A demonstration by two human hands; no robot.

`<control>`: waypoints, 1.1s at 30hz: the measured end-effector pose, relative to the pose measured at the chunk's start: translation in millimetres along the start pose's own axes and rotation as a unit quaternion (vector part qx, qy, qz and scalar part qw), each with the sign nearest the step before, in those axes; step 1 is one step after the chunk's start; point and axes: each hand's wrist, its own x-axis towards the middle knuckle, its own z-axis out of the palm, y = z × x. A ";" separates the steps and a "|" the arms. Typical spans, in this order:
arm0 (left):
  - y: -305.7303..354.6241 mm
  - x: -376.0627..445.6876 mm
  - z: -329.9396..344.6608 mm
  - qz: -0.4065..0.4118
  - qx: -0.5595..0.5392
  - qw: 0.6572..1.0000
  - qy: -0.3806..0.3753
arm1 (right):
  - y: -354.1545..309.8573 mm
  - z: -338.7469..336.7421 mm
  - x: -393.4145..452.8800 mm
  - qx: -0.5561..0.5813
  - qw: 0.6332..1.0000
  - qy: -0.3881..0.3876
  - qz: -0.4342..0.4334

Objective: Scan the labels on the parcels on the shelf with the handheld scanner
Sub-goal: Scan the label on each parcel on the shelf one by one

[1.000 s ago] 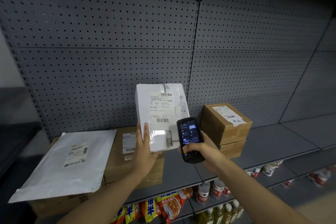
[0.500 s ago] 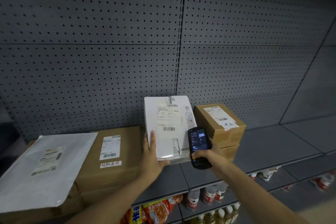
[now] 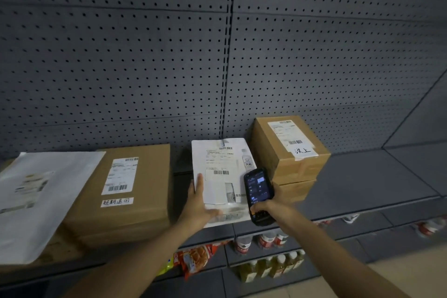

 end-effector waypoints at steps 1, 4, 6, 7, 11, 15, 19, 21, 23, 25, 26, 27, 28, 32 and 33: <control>-2.9 5.3 2.7 -0.004 0.004 1.000 -0.008 | 2.9 0.6 4.9 -0.004 1.000 0.002 0.006; -10.4 20.6 11.7 -0.013 0.009 1.000 -0.022 | 9.4 0.3 18.3 -0.018 1.000 0.008 0.021; -13.9 27.9 18.6 -0.018 0.010 0.999 -0.029 | 11.7 -1.0 25.7 -0.032 0.999 0.009 0.024; -15.5 31.0 22.6 -0.021 0.010 0.999 -0.034 | 12.5 -1.4 28.9 -0.035 0.999 0.007 0.028; -19.0 42.0 39.5 -0.025 -0.001 0.999 -0.029 | 17.0 -1.9 43.1 -0.031 0.999 0.003 0.039; -24.1 49.7 53.8 -0.037 0.004 0.999 -0.021 | 25.7 0.5 57.9 -0.031 0.998 -0.002 0.053; -35.4 51.7 64.9 -0.030 0.007 0.999 -0.012 | 31.6 1.4 66.8 -0.031 0.998 -0.018 0.057; -38.5 52.9 68.1 -0.029 0.005 1.000 -0.007 | 34.6 2.9 70.5 -0.028 0.998 -0.029 0.055; -39.3 54.3 69.9 -0.026 0.009 1.000 -0.003 | 36.2 4.1 74.1 -0.026 0.998 -0.033 0.048; -40.0 56.0 69.5 -0.024 0.025 0.999 -0.006 | 35.3 5.4 76.2 -0.022 0.998 -0.035 0.040; -40.3 56.5 68.4 -0.021 0.035 0.999 -0.011 | 33.5 6.6 75.5 -0.019 0.998 -0.037 0.037; -40.4 56.9 67.1 -0.018 0.043 0.999 -0.016 | 32.7 7.4 75.6 -0.014 0.999 -0.039 0.034; -40.7 57.0 65.4 -0.015 0.050 0.998 -0.023 | 32.0 8.5 75.2 -0.010 0.999 -0.038 0.033; -39.7 56.5 57.4 -0.018 0.063 0.996 -0.060 | 32.2 11.3 78.3 -0.005 0.999 -0.030 0.034; -37.9 55.9 53.5 -0.024 0.073 0.995 -0.068 | 32.2 12.4 79.9 -0.005 0.999 -0.023 0.037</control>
